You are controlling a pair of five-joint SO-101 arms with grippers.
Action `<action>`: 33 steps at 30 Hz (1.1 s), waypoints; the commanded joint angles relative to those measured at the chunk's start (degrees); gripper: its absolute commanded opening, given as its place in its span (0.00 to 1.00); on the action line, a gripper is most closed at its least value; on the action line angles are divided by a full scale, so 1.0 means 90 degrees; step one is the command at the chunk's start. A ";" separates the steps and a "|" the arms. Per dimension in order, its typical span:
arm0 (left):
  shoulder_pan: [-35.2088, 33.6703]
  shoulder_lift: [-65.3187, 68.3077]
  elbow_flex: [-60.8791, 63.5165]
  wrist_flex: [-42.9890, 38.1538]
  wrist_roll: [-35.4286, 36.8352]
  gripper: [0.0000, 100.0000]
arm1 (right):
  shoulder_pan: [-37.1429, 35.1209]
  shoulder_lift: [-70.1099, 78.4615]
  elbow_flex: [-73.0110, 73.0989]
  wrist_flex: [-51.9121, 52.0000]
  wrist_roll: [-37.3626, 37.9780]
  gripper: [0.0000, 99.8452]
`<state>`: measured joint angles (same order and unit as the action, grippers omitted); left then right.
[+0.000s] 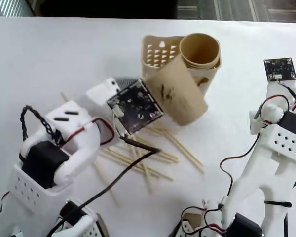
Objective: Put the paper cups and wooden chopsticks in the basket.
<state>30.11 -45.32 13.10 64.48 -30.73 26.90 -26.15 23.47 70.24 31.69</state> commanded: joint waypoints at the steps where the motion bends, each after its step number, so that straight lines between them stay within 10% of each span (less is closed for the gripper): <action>1: -0.0288 0.0063 0.0068 -0.1592 0.0020 0.02 | -0.0024 -0.0220 -0.0020 -0.0063 -0.0147 0.02; 16: -0.0591 0.2955 0.0410 -0.5851 -0.1192 0.02 | -0.0054 -0.0220 0.0068 -0.0073 -0.1094 0.02; 33: -0.0728 0.4879 0.0410 -0.8293 -0.3067 0.02 | -0.0073 -0.0220 0.0254 -0.0093 -0.1094 0.02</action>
<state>24.04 -1.71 17.41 -6.46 -55.60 26.81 -26.15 26.02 70.24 22.29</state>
